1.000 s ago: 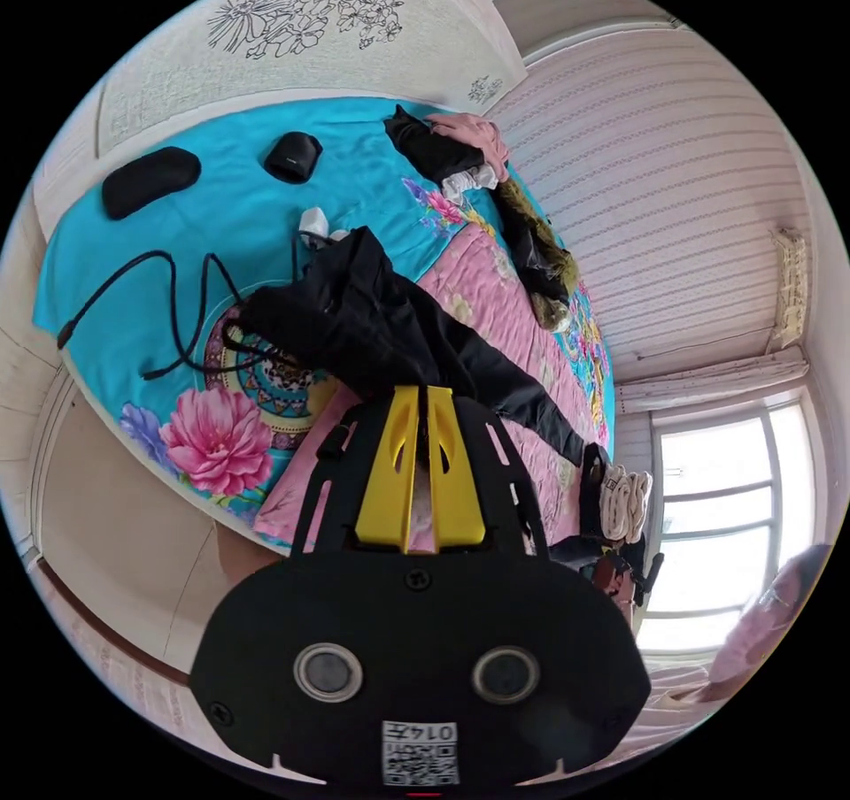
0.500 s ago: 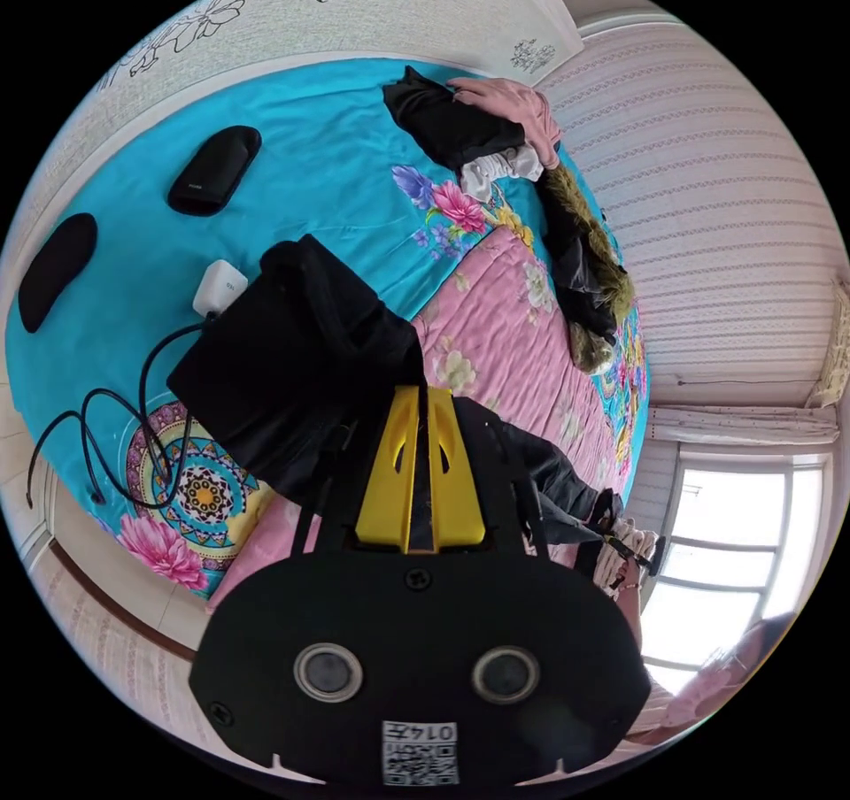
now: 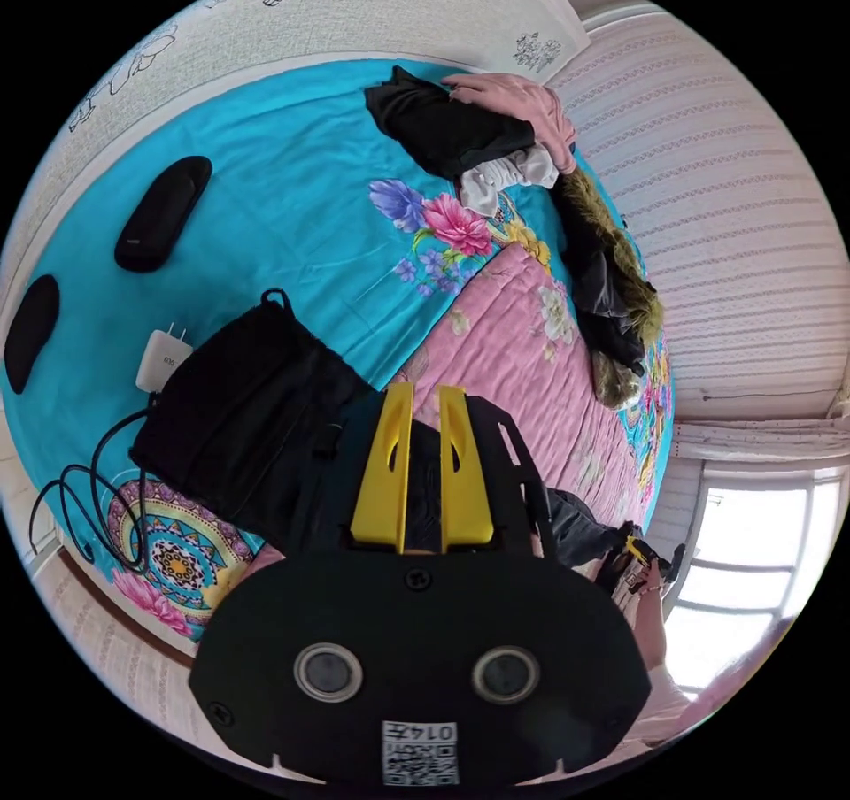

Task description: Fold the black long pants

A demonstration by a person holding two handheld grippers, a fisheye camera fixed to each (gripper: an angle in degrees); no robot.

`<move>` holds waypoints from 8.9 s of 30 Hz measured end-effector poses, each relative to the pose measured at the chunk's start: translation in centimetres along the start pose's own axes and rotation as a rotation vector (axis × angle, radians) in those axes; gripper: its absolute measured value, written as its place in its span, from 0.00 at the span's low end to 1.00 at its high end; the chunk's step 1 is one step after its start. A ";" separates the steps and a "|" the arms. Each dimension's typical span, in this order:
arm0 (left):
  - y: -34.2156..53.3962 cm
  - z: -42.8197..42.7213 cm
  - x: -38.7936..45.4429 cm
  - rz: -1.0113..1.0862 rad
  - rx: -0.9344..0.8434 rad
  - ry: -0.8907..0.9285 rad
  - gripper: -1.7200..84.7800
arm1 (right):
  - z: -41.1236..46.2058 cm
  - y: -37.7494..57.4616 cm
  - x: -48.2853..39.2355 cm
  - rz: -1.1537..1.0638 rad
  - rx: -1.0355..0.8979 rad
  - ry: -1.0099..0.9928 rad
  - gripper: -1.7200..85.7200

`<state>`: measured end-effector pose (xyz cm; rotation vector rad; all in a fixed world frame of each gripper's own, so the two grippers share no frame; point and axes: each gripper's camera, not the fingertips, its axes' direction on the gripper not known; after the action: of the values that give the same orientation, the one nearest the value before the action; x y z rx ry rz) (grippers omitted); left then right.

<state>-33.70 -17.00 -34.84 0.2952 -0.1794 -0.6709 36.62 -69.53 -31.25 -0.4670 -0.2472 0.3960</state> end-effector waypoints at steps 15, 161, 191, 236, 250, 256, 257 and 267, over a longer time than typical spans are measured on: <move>4.7 -0.3 4.7 0.206 -0.130 0.219 0.02 | -3.7 2.1 5.0 0.112 0.255 -0.156 0.16; 27.5 3.7 39.0 1.319 -0.528 -0.112 0.09 | 5.4 11.8 15.6 -0.070 -0.242 0.177 0.08; 22.0 1.8 22.8 0.905 -0.163 -0.724 0.04 | 7.7 22.8 16.6 0.191 -0.058 0.216 0.09; 34.7 20.4 44.2 1.393 -0.604 -0.143 0.10 | 11.8 39.7 35.4 0.573 0.414 -0.209 0.17; 32.4 17.6 44.8 1.341 -0.483 -0.067 0.04 | 13.1 42.0 35.9 0.494 0.451 -0.362 0.03; 34.6 20.6 44.3 1.369 -0.565 -0.087 0.01 | 9.2 44.8 35.1 0.338 0.509 -0.348 0.02; 34.3 19.5 44.8 1.352 -0.579 -0.026 0.02 | 8.3 45.4 35.2 0.316 0.526 -0.330 0.02; 37.9 21.2 44.4 1.422 -0.536 -0.126 0.01 | 7.0 48.4 36.8 0.317 0.541 -0.144 0.02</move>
<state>17.10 -21.44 0.53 -0.4053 -0.2675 0.6844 52.16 -11.58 -43.28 0.0592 -0.1941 0.7818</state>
